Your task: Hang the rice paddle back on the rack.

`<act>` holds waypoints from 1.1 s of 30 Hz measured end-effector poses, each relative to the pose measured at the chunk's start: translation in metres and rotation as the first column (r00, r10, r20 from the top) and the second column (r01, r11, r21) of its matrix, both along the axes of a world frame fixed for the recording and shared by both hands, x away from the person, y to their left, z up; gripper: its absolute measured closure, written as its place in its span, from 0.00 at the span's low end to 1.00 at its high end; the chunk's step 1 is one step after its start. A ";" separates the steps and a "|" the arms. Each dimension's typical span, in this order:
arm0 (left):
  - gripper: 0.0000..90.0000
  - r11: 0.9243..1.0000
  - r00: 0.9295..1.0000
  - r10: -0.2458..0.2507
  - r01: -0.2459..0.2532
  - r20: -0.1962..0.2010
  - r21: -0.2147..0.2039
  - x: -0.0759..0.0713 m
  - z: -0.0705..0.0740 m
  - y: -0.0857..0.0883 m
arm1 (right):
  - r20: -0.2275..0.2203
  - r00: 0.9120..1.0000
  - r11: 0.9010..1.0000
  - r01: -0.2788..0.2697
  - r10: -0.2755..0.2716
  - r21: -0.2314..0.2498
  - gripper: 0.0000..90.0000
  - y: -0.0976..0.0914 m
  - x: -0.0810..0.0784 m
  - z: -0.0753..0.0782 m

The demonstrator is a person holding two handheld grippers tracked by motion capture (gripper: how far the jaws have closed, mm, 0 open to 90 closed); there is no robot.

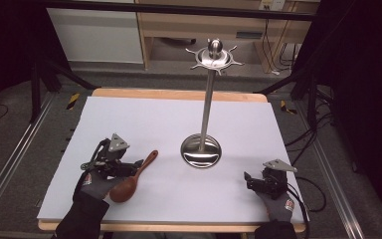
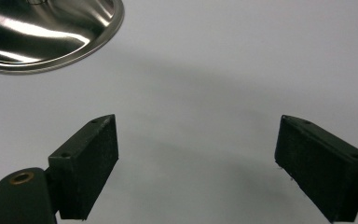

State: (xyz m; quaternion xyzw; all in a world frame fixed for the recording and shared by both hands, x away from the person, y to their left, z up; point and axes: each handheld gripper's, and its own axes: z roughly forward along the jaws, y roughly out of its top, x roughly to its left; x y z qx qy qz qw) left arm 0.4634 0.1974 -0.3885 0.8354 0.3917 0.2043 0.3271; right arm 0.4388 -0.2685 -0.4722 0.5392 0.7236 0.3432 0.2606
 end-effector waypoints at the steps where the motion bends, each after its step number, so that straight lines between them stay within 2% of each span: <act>1: 0.30 1.000 1.000 -0.001 0.001 -0.003 0.003 0.001 0.000 -0.001 | -0.001 1.000 1.000 -0.003 0.003 0.004 0.15 0.000 0.000 0.000; 5: 0.31 1.000 1.000 -0.005 0.005 -0.022 0.014 0.005 -0.001 -0.005 | -0.009 1.000 1.000 -0.007 0.007 0.015 0.16 0.001 0.001 0.000; 6: 0.31 0.999 0.999 -0.011 0.013 -0.043 0.037 0.008 -0.004 -0.008 | -0.015 1.000 1.000 -0.005 0.005 0.013 0.16 0.002 0.001 -0.001; 7: 0.31 0.999 0.999 -0.011 0.013 -0.043 0.037 0.008 -0.004 -0.008 | -0.015 1.000 1.000 -0.005 0.005 0.013 0.16 0.002 0.001 -0.001; 8: 0.32 0.999 0.998 -0.008 0.011 -0.060 0.047 0.011 -0.005 -0.010 | -0.011 1.000 1.000 -0.014 0.014 0.007 0.16 0.002 0.001 0.000; 11: 0.33 0.999 0.997 -0.008 0.011 -0.079 0.042 0.014 -0.007 -0.011 | -0.008 1.000 1.000 -0.011 0.011 0.017 0.16 0.002 0.001 0.000; 16: 0.34 0.996 0.993 -0.012 0.022 -0.118 0.085 0.019 -0.014 -0.016 | -0.016 1.000 1.000 -0.018 0.018 0.013 0.16 0.001 0.002 0.000; 19: 0.35 0.995 0.992 -0.008 0.020 -0.129 0.098 0.021 -0.017 -0.017 | -0.019 1.000 1.000 -0.015 0.015 0.021 0.16 0.002 0.001 0.000; 27: 0.44 0.994 0.982 0.006 0.015 -0.189 0.111 0.030 -0.033 -0.019 | -0.025 0.999 0.999 -0.020 0.021 0.025 0.17 0.001 0.001 0.001; 29: 0.46 0.992 0.976 0.005 0.024 -0.217 0.127 0.032 -0.038 -0.019 | -0.028 0.999 0.999 -0.023 0.024 0.027 0.17 0.001 0.001 0.001; 33: 0.48 0.989 0.974 0.006 0.029 -0.228 0.147 0.032 -0.042 -0.020 | -0.030 0.999 0.999 -0.029 0.030 0.020 0.17 0.002 0.002 0.000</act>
